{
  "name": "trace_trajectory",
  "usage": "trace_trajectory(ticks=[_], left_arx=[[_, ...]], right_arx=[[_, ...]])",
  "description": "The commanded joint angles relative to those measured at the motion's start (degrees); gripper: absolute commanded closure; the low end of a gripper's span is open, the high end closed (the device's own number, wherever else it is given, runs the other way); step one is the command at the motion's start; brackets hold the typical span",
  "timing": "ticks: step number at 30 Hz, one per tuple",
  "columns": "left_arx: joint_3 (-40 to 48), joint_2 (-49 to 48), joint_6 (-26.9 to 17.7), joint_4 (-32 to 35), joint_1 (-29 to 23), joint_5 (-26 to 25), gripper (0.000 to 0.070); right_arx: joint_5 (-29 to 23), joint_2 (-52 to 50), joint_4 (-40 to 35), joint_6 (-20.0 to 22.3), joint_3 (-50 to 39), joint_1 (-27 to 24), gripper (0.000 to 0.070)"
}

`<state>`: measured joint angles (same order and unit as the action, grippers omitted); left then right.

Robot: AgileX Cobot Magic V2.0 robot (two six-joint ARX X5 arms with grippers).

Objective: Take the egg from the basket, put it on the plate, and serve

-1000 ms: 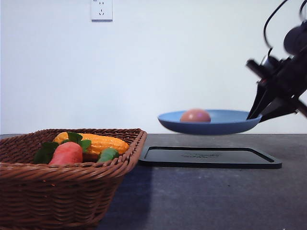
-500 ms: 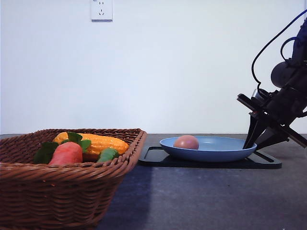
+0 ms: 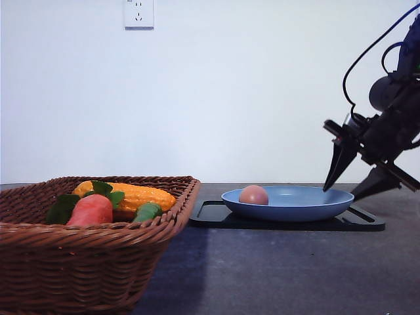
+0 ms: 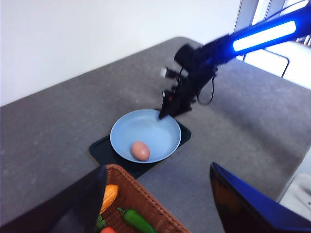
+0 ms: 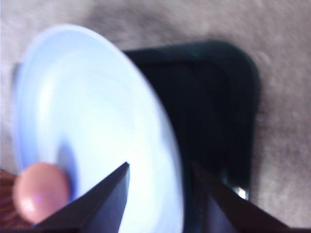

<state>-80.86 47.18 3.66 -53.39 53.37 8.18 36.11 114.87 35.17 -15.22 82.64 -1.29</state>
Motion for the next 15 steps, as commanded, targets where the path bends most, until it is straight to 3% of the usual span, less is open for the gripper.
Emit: trace_trajectory(ticks=[1, 6, 11, 14, 15], left_arx=[[-1.3, 1.7, -1.5, 1.0, 0.5, 1.3, 0.0276], [-1.3, 6.5, -3.5, 1.9, 0.4, 6.7, 0.0338], [-1.3, 12.6, -6.1, 2.3, -1.4, 12.9, 0.0529], [-1.3, 16.4, -7.4, 2.3, -3.8, 13.3, 0.0671], [-1.3, 17.5, -7.6, 2.3, -4.8, 13.3, 0.0690]], right_arx=[[-0.1, -1.2, 1.2, 0.7, 2.4, -0.2, 0.0442], [-4.1, -6.5, 4.2, 0.7, 3.9, -0.7, 0.0504], [-10.9, -14.4, 7.6, 3.9, 3.9, -0.7, 0.0612], [-13.1, -19.3, 10.5, 6.1, 3.9, 0.2, 0.0667], [-14.0, -20.8, 11.3, 6.9, 3.9, 1.0, 0.0683]])
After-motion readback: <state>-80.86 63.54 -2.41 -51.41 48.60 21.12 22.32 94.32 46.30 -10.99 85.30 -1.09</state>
